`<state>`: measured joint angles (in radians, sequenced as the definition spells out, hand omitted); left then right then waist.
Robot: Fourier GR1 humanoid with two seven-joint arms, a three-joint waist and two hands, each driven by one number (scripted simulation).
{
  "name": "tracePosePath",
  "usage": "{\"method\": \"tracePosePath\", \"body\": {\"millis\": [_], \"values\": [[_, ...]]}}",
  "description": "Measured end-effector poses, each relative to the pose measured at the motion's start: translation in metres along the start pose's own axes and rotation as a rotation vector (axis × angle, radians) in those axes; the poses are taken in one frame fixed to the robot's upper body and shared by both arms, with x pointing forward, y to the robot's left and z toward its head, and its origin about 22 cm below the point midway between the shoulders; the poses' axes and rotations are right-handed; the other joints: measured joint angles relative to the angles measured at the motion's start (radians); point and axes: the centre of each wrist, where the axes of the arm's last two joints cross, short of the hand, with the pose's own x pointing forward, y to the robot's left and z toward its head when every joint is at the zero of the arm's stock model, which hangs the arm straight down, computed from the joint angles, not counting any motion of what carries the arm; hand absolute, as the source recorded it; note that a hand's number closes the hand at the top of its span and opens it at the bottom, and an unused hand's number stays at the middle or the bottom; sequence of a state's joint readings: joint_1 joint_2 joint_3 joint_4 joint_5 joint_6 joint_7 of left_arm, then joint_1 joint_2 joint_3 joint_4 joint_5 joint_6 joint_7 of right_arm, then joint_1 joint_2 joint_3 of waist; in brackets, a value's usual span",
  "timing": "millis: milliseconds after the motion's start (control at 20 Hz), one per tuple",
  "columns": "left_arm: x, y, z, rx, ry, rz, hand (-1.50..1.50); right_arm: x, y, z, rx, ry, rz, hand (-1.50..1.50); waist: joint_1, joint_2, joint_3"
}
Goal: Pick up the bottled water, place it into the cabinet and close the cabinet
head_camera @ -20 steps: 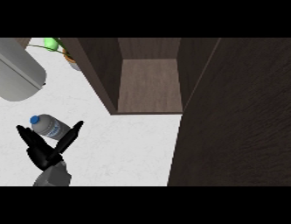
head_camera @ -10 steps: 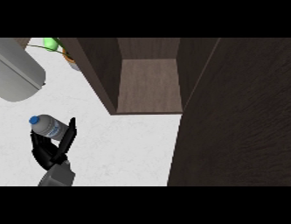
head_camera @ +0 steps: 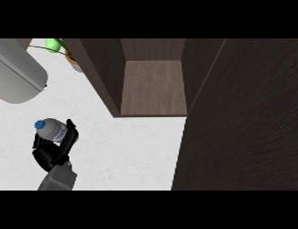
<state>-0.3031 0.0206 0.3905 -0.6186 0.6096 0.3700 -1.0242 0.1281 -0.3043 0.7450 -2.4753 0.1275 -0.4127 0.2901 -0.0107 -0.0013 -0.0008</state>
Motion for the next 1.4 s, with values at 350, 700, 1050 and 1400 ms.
{"method": "tracePosePath", "body": {"millis": [350, 700, 1050, 1400], "values": [[0.003, -0.005, 0.003, -0.132, 0.001, 0.070, 1.50, -0.002, -0.001, 0.001, 0.003, 0.005, 0.014, -1.50, 0.001, -0.002, 0.000], [-0.004, 0.002, 0.046, -0.598, 0.116, 0.137, 1.50, -0.002, -0.004, -0.002, -0.001, -0.010, 0.028, -1.50, 0.001, -0.007, 0.001], [0.021, 0.000, 0.064, -0.779, 0.162, 0.172, 1.50, -0.002, -0.001, 0.002, -0.002, 0.004, 0.014, -1.50, 0.010, -0.006, 0.001], [0.066, -0.017, 0.081, -0.837, 0.195, 0.224, 1.50, -0.002, 0.000, -0.001, -0.010, 0.000, 0.009, -1.50, 0.012, -0.004, 0.001]]}}
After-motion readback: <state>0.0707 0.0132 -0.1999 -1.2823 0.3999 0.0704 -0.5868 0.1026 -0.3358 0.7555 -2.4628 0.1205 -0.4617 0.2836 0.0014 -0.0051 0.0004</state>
